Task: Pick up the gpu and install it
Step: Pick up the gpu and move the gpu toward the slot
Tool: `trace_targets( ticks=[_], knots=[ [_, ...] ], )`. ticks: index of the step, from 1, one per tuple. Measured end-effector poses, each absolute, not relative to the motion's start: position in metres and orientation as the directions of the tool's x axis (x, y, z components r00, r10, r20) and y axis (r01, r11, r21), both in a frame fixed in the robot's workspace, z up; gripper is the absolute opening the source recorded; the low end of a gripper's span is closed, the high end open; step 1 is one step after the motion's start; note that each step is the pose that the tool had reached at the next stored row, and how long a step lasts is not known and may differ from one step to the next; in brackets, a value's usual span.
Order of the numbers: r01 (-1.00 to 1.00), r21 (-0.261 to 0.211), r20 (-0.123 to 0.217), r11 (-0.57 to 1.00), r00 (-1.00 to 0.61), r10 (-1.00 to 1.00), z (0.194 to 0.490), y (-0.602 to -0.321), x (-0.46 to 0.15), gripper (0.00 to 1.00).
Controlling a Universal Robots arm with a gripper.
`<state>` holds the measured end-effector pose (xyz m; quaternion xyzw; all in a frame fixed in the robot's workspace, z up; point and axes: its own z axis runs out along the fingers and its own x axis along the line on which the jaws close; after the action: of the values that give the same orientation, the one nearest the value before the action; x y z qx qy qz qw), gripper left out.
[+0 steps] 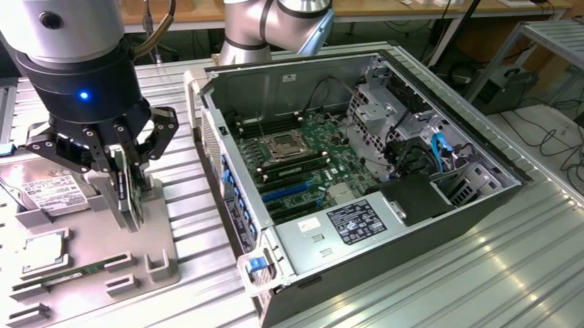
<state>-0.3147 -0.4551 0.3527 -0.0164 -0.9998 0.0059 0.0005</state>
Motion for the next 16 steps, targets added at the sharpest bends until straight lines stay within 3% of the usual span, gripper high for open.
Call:
trace_targets(
  ticks=[16],
  knots=[
    [0.033,-0.015,0.001,0.999,-0.999,0.033,0.373,-0.455,-0.315,0.28]
  ],
)
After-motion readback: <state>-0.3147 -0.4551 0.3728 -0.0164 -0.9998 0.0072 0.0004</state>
